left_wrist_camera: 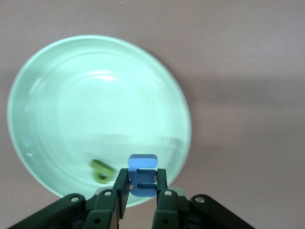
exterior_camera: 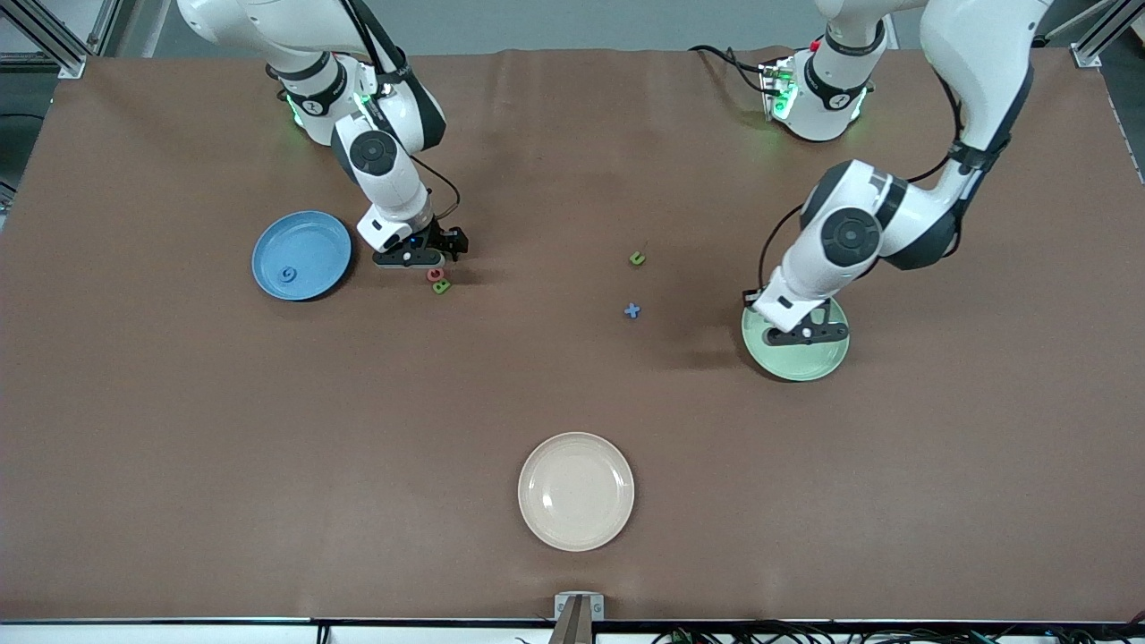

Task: Sort uppercase to blue plate, lowercase to green plate
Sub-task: 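Open the left gripper over the green plate while the right gripper lifts N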

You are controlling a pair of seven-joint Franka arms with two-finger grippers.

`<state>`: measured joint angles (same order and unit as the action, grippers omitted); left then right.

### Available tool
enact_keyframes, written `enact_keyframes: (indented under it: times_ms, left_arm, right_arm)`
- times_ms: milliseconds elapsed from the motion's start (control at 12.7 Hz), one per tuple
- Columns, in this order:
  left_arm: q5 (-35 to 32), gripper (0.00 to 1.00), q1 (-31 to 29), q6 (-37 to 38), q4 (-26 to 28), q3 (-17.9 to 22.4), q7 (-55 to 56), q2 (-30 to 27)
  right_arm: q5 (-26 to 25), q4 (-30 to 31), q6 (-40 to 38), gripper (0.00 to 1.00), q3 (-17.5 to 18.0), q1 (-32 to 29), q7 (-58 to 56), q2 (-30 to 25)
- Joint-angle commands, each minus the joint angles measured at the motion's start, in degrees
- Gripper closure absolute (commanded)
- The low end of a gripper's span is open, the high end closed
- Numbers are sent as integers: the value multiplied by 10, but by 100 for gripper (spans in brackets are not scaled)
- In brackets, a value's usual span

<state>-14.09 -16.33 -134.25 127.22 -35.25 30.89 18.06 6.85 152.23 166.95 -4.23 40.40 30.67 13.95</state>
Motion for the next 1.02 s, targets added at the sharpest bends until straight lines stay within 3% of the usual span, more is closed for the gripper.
enact_keyframes:
  times_ms: [0,157,393,472,786,943]
  left_arm:
    - [-21,95,-39,-28,44,-12,-35,-31]
    - [-58,95,-62,-65,60,-12,-36,-19]
    - [-105,94,-91,-93,68,-11,-36,1]
    - [-119,92,-104,-101,72,-11,-36,8]
    - [-133,88,-110,-107,70,-11,-33,29]
    - [-135,74,-109,-107,67,-11,-32,33]
  right_arm:
    - [7,5,9,33,-5,6,-7,3]
    - [7,5,8,51,-5,6,-5,2]
    - [7,5,3,89,-5,-1,-4,0]
    - [7,5,0,96,-6,-1,-4,-2]
    - [7,3,-35,100,-9,-46,-59,-33]
    - [7,0,-113,100,-9,-128,-162,-81]
